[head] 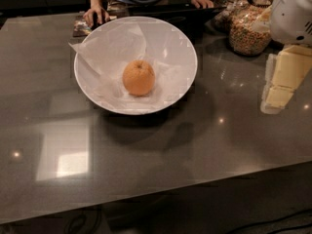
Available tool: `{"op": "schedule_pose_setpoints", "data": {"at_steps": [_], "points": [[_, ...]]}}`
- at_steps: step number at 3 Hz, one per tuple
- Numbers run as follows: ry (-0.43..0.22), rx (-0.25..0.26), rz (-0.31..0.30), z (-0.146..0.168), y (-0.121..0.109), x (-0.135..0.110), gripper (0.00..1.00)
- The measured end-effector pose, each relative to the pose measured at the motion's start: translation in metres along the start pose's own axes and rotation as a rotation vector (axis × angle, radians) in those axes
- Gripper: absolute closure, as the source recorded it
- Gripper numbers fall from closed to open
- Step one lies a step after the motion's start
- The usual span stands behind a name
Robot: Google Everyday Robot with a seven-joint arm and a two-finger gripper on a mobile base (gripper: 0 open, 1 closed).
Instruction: Pick orange from white bowl
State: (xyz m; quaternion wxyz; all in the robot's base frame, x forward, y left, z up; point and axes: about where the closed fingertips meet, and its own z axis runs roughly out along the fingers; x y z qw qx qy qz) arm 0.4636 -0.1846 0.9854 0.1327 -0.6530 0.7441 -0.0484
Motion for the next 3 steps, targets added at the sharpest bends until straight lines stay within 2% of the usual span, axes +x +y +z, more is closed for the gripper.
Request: {"op": "schedule_pose_setpoints", "data": {"at_steps": [1, 2, 3], "points": [[0.0, 0.0, 0.0, 0.0, 0.0, 0.0, 0.0], [0.001, 0.027, -0.054, 0.002, -0.013, -0.037, 0.0], [0.015, 0.04, -0.132, 0.005, -0.037, -0.083, 0.0]]}}
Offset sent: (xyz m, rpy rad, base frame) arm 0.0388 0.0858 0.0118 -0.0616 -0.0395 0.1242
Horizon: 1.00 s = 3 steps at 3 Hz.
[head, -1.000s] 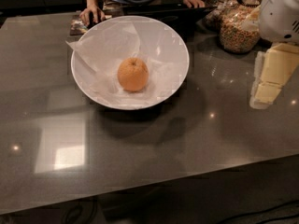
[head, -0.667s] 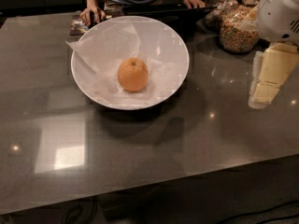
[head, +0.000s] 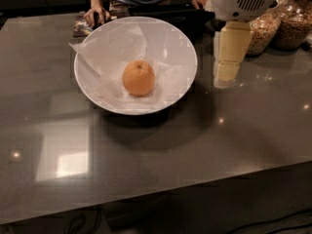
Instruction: Pick orange from white bowl
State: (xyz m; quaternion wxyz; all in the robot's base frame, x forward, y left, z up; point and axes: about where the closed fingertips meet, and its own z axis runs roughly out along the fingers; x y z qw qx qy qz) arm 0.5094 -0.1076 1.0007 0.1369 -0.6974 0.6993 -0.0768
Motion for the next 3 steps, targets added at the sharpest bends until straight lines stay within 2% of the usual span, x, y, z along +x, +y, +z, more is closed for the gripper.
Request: {"op": "schedule_pose_setpoints", "data": {"at_steps": [1, 2, 3], "points": [[-0.024, -0.001, -0.056, 0.004, -0.01, -0.02, 0.0], [-0.036, 0.016, -0.066, 0.006, -0.014, -0.028, 0.0], [-0.036, 0.009, -0.127, 0.016, -0.022, -0.061, 0.0]]}}
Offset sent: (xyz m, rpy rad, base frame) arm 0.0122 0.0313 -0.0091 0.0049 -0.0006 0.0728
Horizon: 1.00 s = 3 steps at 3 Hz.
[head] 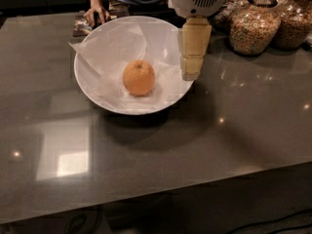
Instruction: Pick orange from white bowl
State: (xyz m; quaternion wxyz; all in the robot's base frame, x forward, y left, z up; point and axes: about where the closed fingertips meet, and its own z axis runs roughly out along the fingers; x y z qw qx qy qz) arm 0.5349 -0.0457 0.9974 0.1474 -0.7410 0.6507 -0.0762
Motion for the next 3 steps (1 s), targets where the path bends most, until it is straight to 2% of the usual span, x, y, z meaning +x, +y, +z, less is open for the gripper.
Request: {"op": "schedule_pose_setpoints", "data": {"at_steps": [1, 2, 3], "points": [[0.0, -0.025, -0.06, 0.016, -0.011, -0.028, 0.0], [0.006, -0.043, -0.108, 0.029, -0.02, -0.046, 0.0], [0.011, -0.061, -0.138, 0.041, -0.028, -0.057, 0.05]]}}
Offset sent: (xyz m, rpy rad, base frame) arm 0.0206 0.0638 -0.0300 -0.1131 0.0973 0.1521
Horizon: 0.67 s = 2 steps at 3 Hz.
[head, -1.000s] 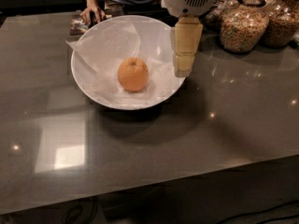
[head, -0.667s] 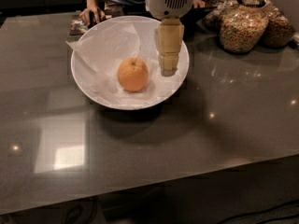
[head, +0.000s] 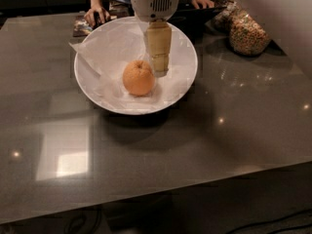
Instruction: Pick orange from white bowl
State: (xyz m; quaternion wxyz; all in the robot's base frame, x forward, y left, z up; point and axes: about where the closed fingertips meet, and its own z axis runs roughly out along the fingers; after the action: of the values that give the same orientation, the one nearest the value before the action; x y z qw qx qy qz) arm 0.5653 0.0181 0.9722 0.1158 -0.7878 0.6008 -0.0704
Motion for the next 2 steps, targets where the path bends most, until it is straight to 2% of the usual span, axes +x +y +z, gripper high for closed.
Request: {"op": "schedule_pose_setpoints", "data": {"at_steps": [2], "points": [[0.013, -0.056, -0.028, 0.034, -0.015, -0.008, 0.17]]}}
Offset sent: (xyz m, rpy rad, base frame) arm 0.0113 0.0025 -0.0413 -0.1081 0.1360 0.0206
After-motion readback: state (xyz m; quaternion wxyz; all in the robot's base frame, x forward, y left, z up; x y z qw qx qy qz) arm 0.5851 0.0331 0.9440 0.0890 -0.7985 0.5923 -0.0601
